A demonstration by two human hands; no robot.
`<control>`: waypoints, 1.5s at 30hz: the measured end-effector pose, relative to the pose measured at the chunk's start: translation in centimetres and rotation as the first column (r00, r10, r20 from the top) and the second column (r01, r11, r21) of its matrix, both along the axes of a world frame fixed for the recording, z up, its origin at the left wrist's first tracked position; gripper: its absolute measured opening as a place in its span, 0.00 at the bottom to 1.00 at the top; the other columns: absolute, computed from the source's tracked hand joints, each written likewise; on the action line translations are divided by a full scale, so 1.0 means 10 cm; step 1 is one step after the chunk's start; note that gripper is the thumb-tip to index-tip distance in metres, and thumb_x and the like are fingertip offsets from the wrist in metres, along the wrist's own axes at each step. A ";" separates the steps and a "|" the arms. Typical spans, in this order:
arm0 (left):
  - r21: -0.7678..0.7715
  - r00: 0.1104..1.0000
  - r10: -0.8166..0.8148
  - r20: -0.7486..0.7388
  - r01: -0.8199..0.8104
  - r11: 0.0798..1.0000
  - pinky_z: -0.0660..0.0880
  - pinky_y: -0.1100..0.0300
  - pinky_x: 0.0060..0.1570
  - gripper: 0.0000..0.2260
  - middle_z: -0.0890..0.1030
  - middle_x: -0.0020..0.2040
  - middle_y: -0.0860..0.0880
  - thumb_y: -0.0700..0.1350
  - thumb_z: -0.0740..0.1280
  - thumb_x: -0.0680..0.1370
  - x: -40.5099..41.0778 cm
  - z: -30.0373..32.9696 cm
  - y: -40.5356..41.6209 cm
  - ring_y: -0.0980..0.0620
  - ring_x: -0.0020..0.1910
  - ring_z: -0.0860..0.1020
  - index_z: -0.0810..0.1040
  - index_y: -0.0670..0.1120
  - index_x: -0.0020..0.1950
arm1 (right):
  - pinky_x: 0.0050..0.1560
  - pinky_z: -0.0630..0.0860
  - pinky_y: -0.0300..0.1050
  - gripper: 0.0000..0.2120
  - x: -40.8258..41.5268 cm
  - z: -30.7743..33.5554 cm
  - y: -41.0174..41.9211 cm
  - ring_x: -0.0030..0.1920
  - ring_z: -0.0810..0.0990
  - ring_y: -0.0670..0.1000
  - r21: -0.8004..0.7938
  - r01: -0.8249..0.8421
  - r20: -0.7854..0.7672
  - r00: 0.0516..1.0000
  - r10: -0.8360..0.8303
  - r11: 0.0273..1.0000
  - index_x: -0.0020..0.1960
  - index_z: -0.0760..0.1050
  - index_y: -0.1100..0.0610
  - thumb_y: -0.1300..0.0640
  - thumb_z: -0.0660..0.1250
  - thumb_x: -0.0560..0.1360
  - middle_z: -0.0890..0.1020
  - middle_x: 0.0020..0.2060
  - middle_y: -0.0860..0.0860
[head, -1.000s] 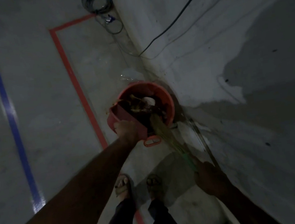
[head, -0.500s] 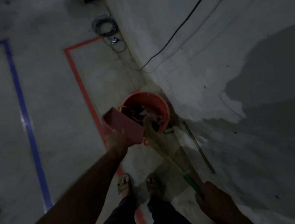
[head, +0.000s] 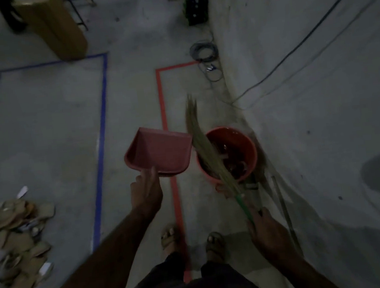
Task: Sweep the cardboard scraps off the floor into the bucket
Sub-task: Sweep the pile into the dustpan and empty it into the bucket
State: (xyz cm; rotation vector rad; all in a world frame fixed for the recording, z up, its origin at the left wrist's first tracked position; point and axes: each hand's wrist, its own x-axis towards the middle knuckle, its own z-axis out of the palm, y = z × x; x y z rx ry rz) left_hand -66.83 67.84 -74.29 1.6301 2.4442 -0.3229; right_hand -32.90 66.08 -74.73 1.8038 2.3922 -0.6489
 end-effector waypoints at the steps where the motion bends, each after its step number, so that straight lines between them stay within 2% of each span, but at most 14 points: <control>1: 0.013 0.999 0.045 -0.007 -0.045 0.999 0.73 0.47 0.48 0.23 0.75 0.63 0.39 0.40 0.59 0.80 -0.05 0.08 -0.12 0.39 0.54 0.78 0.66 0.43 0.76 | 0.33 0.72 0.49 0.31 -0.06 0.01 0.04 0.37 0.78 0.57 0.007 -0.018 0.011 1.000 0.018 1.000 0.80 0.53 0.43 0.51 0.62 0.80 0.76 0.46 0.55; 5: 0.146 0.981 0.193 -0.016 -0.188 0.971 0.76 0.47 0.39 0.21 0.78 0.53 0.38 0.36 0.67 0.73 -0.32 0.28 -0.65 0.35 0.44 0.79 0.76 0.40 0.67 | 0.35 0.77 0.51 0.34 -0.38 0.19 0.08 0.37 0.79 0.59 0.047 -0.161 -0.033 0.986 0.162 0.986 0.76 0.61 0.45 0.57 0.69 0.74 0.79 0.45 0.56; 9: 0.244 0.946 0.321 -0.042 -0.302 0.922 0.74 0.51 0.33 0.23 0.78 0.46 0.40 0.34 0.71 0.67 -0.62 0.53 -1.23 0.38 0.36 0.78 0.79 0.42 0.62 | 0.43 0.79 0.56 0.32 -0.84 0.29 0.06 0.45 0.80 0.61 0.104 -0.238 -0.083 0.965 0.247 0.966 0.77 0.44 0.36 0.52 0.58 0.80 0.77 0.51 0.56; 11: 0.283 0.927 0.372 -0.058 -0.342 0.896 0.73 0.52 0.32 0.25 0.78 0.47 0.41 0.35 0.71 0.67 -0.79 0.61 -1.56 0.39 0.35 0.77 0.78 0.43 0.65 | 0.48 0.76 0.56 0.27 -1.12 0.35 0.04 0.52 0.79 0.62 0.091 -0.234 -0.117 0.963 0.244 0.968 0.78 0.45 0.35 0.46 0.52 0.83 0.73 0.59 0.57; 14: 0.332 0.892 0.447 -0.065 -0.403 0.853 0.72 0.53 0.31 0.24 0.77 0.48 0.40 0.35 0.73 0.69 -1.03 0.65 -2.09 0.39 0.34 0.77 0.77 0.42 0.66 | 0.42 0.75 0.50 0.25 -1.57 0.45 -0.13 0.41 0.76 0.55 0.104 -0.319 -0.103 0.939 0.329 0.942 0.79 0.54 0.46 0.42 0.46 0.83 0.73 0.52 0.54; 17: 0.374 0.855 0.517 -0.038 -0.468 0.801 0.72 0.52 0.31 0.22 0.77 0.50 0.38 0.36 0.72 0.73 -1.26 0.65 -2.67 0.39 0.37 0.77 0.76 0.41 0.67 | 0.31 0.72 0.47 0.35 -1.99 0.50 -0.41 0.30 0.68 0.50 0.208 -0.443 0.008 0.893 0.451 0.872 0.80 0.40 0.40 0.50 0.58 0.82 0.69 0.42 0.51; 20: 0.403 0.811 0.585 -0.007 -0.533 0.744 0.73 0.50 0.34 0.19 0.77 0.50 0.39 0.37 0.68 0.76 -1.47 0.60 -3.34 0.39 0.39 0.76 0.74 0.41 0.67 | 0.30 0.64 0.45 0.36 -2.39 0.55 -0.79 0.26 0.59 0.45 0.215 -0.540 0.001 0.833 0.553 0.814 0.79 0.42 0.36 0.48 0.61 0.81 0.66 0.41 0.47; 24: 0.387 0.739 0.673 -0.022 -0.615 0.687 0.73 0.51 0.35 0.21 0.78 0.50 0.38 0.36 0.70 0.74 -1.70 0.51 -4.32 0.40 0.39 0.77 0.76 0.40 0.67 | 0.36 0.74 0.48 0.27 -2.91 0.53 -1.38 0.33 0.73 0.49 0.149 -0.560 -0.078 0.815 0.574 0.815 0.77 0.49 0.33 0.34 0.48 0.79 0.70 0.43 0.48; 29: 0.334 0.600 0.800 -0.015 -0.751 0.570 0.74 0.51 0.32 0.21 0.79 0.48 0.39 0.35 0.70 0.72 -1.94 0.43 -5.46 0.40 0.37 0.78 0.78 0.40 0.66 | 0.39 0.77 0.48 0.27 -3.57 0.54 -2.19 0.37 0.76 0.50 0.171 -0.681 0.065 0.729 0.681 0.712 0.79 0.49 0.46 0.47 0.52 0.82 0.69 0.47 0.51; 32: 0.332 0.500 0.866 0.013 -0.819 0.467 0.74 0.51 0.34 0.21 0.79 0.48 0.40 0.35 0.68 0.73 -2.02 0.34 -6.07 0.41 0.37 0.78 0.77 0.40 0.66 | 0.36 0.73 0.47 0.32 -3.91 0.51 -2.56 0.33 0.71 0.48 0.128 -0.732 0.027 0.677 0.736 0.669 0.80 0.42 0.42 0.48 0.55 0.82 0.67 0.43 0.49; 35: 0.346 0.405 0.913 0.053 -0.865 0.364 0.74 0.51 0.33 0.20 0.79 0.46 0.40 0.33 0.69 0.72 -2.09 0.27 -6.56 0.42 0.36 0.78 0.78 0.39 0.65 | 0.37 0.69 0.46 0.30 -4.29 0.46 -2.84 0.33 0.67 0.46 0.091 -0.791 0.031 0.610 0.792 0.605 0.80 0.43 0.40 0.47 0.54 0.83 0.65 0.44 0.49; 38: 0.351 0.347 0.935 0.073 -0.886 0.302 0.74 0.52 0.32 0.21 0.78 0.44 0.40 0.31 0.69 0.71 -2.14 0.22 -6.84 0.42 0.34 0.76 0.77 0.39 0.65 | 0.37 0.70 0.45 0.26 -4.61 0.45 -3.04 0.34 0.68 0.46 0.075 -0.844 0.071 0.535 0.842 0.531 0.79 0.48 0.43 0.46 0.51 0.83 0.65 0.46 0.49; 42: 0.349 0.288 0.953 0.090 -0.905 0.241 0.72 0.53 0.30 0.24 0.77 0.43 0.40 0.30 0.71 0.69 -2.34 0.12 -7.11 0.43 0.32 0.76 0.78 0.39 0.65 | 0.30 0.66 0.42 0.30 -5.20 0.43 -3.41 0.32 0.68 0.45 0.083 -0.912 0.090 0.409 0.908 0.402 0.79 0.38 0.40 0.48 0.51 0.84 0.67 0.47 0.50; 45: 0.344 0.260 0.962 0.087 -0.914 0.216 0.72 0.53 0.29 0.24 0.77 0.43 0.40 0.29 0.66 0.70 -2.61 0.02 -7.30 0.42 0.31 0.75 0.78 0.40 0.66 | 0.31 0.70 0.44 0.33 -5.73 0.28 -3.66 0.33 0.71 0.49 0.077 -0.932 0.093 0.360 0.928 0.353 0.78 0.34 0.40 0.51 0.52 0.83 0.72 0.55 0.56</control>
